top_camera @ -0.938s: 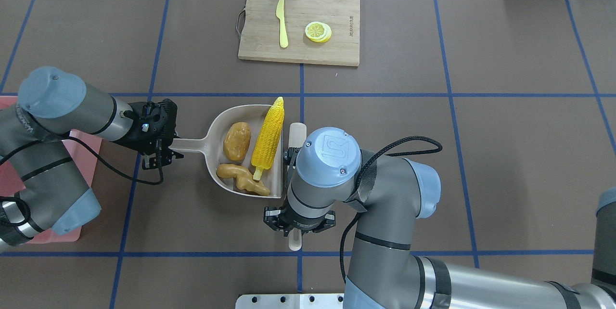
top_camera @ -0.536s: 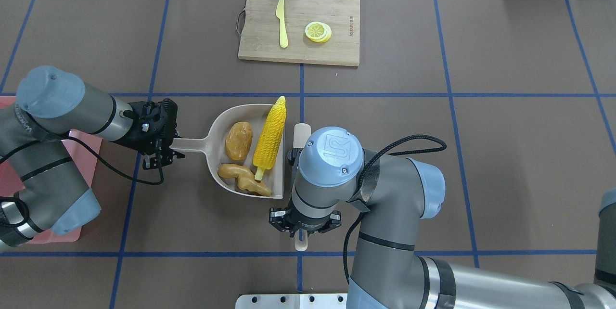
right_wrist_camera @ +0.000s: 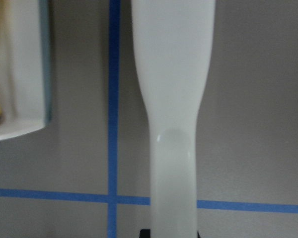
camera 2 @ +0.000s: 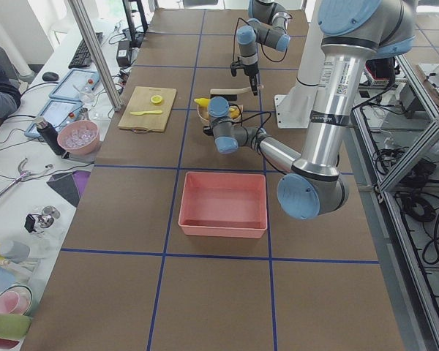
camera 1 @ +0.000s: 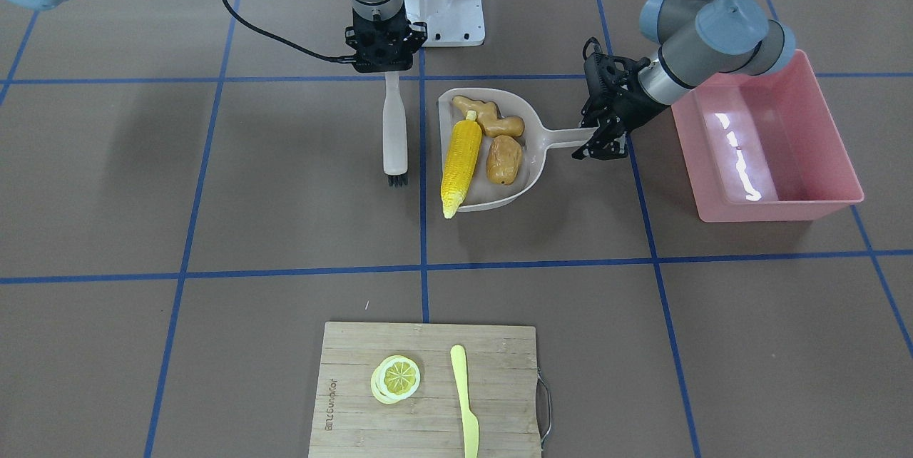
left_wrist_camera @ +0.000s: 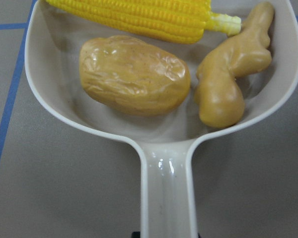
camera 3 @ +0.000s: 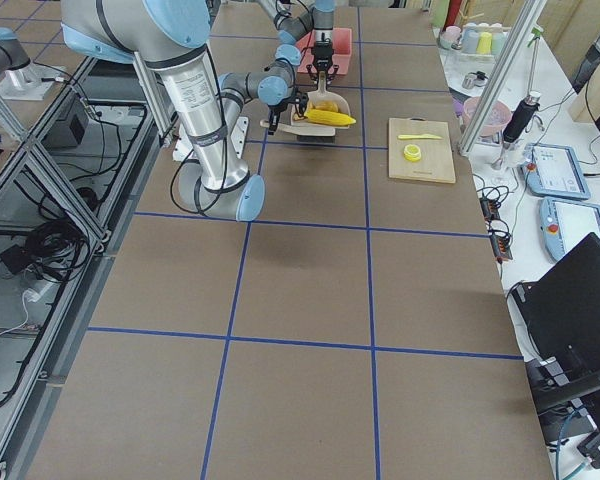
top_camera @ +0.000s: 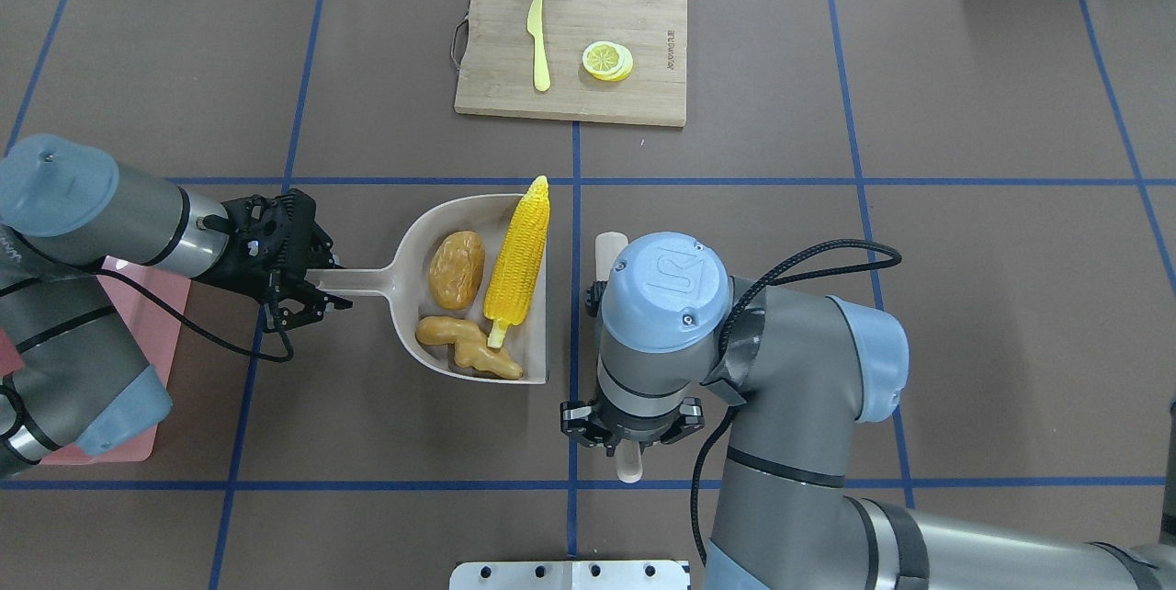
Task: Sweep and dump trash into bin
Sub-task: 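Lift the dustpan toward the pink bin with the left gripper while the right withdraws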
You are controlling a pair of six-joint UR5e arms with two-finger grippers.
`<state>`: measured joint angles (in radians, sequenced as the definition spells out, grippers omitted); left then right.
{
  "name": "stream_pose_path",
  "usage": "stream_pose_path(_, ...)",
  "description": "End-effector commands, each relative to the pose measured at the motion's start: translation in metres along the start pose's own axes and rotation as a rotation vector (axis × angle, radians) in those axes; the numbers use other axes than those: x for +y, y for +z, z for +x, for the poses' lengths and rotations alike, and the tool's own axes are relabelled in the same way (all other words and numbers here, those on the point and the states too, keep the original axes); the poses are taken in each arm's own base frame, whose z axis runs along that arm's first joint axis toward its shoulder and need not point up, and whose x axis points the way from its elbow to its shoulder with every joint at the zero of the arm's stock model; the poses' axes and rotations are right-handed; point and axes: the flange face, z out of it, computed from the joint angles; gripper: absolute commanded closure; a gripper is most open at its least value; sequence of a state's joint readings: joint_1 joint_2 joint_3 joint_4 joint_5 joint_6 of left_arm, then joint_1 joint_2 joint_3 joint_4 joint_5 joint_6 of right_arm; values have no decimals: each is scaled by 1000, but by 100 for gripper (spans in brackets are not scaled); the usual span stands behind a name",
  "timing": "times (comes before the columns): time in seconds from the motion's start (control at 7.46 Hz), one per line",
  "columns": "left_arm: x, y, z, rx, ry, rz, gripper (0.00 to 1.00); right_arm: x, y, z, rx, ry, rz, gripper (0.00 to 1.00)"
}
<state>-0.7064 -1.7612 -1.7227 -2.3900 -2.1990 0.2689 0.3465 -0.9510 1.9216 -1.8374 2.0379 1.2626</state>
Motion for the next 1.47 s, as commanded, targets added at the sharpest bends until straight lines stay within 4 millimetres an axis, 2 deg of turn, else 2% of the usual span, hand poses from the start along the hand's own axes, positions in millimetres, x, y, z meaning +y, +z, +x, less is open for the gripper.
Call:
stream_pose_path(0.0, 28, -37, 9, 11, -60, 41, 84, 0, -29, 64, 53, -38, 19, 100)
stream_pose_path(0.13, 47, -72, 19, 5, -99, 52, 84, -5, -47, 95, 48, -19, 47, 100)
stream_pose_path(0.27, 71, -118, 30, -7, -146, 51, 84, -7, -58, 123, 49, -16, 59, 100)
stream_pose_path(0.4, 104, -167, 41, -56, -196, 42, 84, -11, -70, 154, 56, 12, 73, 100)
stream_pose_path(0.54, 151, -218, 51, -113, -277, 35, 84, -19, -70, 184, 87, 57, 85, 100)
stream_pose_path(0.67, 200, -266, 69, -162, -394, 28, 84, -24, -63, 209, 126, 81, 87, 100)
stream_pose_path(0.8, 236, -295, 86, -201, -489, 24, 84, -28, -57, 232, 159, 82, 84, 100)
stream_pose_path(0.94, 267, -315, 108, -251, -580, 4, 84, -36, -59, 274, 195, 83, 82, 100)
stream_pose_path(1.07, 290, -318, 125, -261, -674, -38, 84, -38, -66, 316, 225, 54, 82, 100)
stream_pose_path(1.21, 305, -327, 125, -292, -748, -71, 84, -35, -68, 354, 241, 57, 81, 100)
stream_pose_path(1.34, 318, -336, 125, -308, -792, -111, 84, -28, -52, 394, 237, 46, 82, 100)
